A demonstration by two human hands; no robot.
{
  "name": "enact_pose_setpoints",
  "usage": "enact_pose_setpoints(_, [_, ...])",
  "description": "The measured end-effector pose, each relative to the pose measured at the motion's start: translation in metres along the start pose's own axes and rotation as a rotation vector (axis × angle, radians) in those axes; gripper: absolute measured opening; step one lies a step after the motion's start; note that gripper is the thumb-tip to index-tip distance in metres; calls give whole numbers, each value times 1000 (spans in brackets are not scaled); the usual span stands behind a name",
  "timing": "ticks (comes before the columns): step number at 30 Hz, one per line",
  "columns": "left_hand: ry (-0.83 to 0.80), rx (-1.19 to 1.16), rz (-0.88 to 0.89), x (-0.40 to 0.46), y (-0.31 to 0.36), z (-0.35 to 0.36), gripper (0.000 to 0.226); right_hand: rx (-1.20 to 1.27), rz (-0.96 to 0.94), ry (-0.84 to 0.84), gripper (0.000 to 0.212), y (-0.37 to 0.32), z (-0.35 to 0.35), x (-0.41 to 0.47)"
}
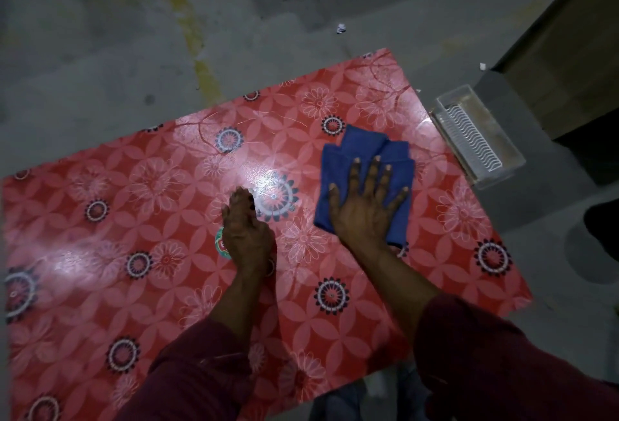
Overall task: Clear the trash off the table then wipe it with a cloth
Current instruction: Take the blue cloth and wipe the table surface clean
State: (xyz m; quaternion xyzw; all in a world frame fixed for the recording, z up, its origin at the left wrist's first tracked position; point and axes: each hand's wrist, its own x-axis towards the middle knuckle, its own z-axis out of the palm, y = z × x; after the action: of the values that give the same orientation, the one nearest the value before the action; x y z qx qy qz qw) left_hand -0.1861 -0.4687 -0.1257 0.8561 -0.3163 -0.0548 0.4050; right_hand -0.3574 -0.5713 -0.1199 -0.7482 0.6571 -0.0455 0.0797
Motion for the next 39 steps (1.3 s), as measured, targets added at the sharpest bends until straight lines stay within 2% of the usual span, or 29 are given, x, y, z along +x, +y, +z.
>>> enact_pose_setpoints(3, [15, -73, -14, 0, 1, 0, 53, -31, -344, -56, 72, -15, 6, -22])
enact_pose_setpoints(6, [-44, -112, -16, -2, 1, -5, 53, -53, -711, -115, 70, 5, 2, -37])
enact_pose_setpoints(9, [-55, -78, 1, -1, 3, -10, 53, -88, -854, -110, 69, 53, -12, -38])
enact_pose_setpoints(12, [-54, -23, 37, -1, 0, -7, 53, -169, -745, -99, 72, 108, -23, -30])
enact_pose_setpoints(15, [-63, 11, 49, -2, -4, -5, 53, -216, -327, -92, 75, 130, -29, -26])
enact_pose_setpoints(18, [-92, 16, 39, 0, -6, -5, 55, -158, 42, -7, 73, 105, -21, -39])
enact_pose_setpoints(21, [-197, 70, 120, 0, -12, -13, 59, -38, 234, 88, 70, 61, -13, -53])
enact_pose_setpoints(24, [-311, 242, 214, -7, -25, -31, 56, -12, 128, 43, 72, 26, -6, -69])
enact_pose_setpoints(26, [-311, 352, 199, -18, -36, -48, 50, -16, -72, -5, 71, 14, -1, -82])
enact_pose_setpoints(29, [-286, 453, 148, -41, -48, -70, 55, -29, -392, -72, 71, 13, 2, -99])
enact_pose_setpoints(33, [-247, 529, 156, -67, -60, -85, 58, -57, -731, -120, 70, 49, -3, -113])
enact_pose_setpoints(36, [-253, 545, 173, -72, -64, -90, 60, -118, -823, -120, 71, 95, -13, -110])
enact_pose_setpoints(39, [-263, 542, 166, -73, -61, -94, 63, -158, -702, -100, 72, 140, -24, -105])
